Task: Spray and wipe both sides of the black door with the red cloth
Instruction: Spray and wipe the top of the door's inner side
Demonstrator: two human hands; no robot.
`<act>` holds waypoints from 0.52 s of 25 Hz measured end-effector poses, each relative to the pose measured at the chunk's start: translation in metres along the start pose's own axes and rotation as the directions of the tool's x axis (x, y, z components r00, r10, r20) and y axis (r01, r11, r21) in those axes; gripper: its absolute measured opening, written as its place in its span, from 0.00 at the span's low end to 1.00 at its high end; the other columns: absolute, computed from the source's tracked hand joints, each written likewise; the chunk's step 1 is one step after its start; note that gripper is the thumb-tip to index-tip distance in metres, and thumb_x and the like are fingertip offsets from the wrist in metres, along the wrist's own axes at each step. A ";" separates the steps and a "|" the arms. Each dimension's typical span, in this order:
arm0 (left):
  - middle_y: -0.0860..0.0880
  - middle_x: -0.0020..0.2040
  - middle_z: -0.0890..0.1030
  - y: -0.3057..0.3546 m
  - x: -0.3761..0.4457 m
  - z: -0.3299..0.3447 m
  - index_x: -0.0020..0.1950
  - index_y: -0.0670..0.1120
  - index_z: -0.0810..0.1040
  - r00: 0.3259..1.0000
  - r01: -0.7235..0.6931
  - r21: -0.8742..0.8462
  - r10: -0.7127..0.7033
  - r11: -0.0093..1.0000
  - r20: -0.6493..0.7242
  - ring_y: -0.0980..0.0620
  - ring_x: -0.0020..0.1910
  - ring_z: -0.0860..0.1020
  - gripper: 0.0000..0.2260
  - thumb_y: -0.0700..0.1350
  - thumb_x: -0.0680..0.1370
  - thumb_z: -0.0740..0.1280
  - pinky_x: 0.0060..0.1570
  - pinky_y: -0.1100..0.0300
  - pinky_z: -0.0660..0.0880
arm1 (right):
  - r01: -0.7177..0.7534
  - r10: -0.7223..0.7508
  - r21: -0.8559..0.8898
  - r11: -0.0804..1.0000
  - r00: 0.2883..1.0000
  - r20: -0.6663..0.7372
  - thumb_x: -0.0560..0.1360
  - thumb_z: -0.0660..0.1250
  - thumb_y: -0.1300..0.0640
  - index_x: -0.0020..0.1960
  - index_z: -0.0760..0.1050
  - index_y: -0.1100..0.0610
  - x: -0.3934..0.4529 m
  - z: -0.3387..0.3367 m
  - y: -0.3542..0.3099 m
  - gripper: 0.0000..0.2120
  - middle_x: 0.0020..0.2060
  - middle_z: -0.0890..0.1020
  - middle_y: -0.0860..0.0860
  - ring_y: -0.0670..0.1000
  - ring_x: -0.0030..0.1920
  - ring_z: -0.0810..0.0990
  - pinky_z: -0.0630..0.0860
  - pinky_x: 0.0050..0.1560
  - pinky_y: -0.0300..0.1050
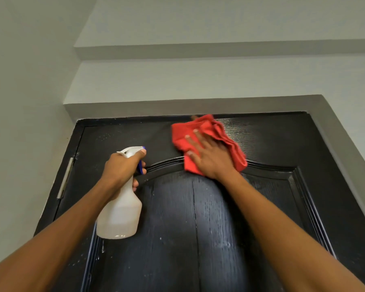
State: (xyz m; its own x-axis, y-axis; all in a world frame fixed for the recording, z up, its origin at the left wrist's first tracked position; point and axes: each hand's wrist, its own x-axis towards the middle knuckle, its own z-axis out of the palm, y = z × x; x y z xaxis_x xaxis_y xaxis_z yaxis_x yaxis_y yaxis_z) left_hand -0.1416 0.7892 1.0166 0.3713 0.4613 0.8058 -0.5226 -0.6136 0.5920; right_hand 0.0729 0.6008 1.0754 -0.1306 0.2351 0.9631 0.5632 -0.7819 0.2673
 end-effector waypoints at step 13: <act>0.42 0.40 0.85 -0.023 0.008 -0.108 0.48 0.47 0.80 0.986 -0.055 0.070 0.066 0.996 -0.156 0.45 0.23 0.76 0.14 0.57 0.80 0.67 0.25 0.57 0.76 | 0.171 -0.175 0.036 0.985 0.964 0.199 0.85 0.46 0.38 0.82 0.53 0.41 0.048 0.033 -0.199 0.27 0.83 0.51 0.51 0.62 0.82 0.48 0.39 0.79 0.64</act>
State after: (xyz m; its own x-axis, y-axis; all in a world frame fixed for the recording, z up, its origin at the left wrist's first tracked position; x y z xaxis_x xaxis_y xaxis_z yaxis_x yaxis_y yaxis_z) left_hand -0.2097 0.8758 1.0078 0.2121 0.5140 0.8311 -0.4874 -0.6815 0.5459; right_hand -0.0186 0.7874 1.0678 -0.0618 0.4783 0.8760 0.5619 -0.7087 0.4266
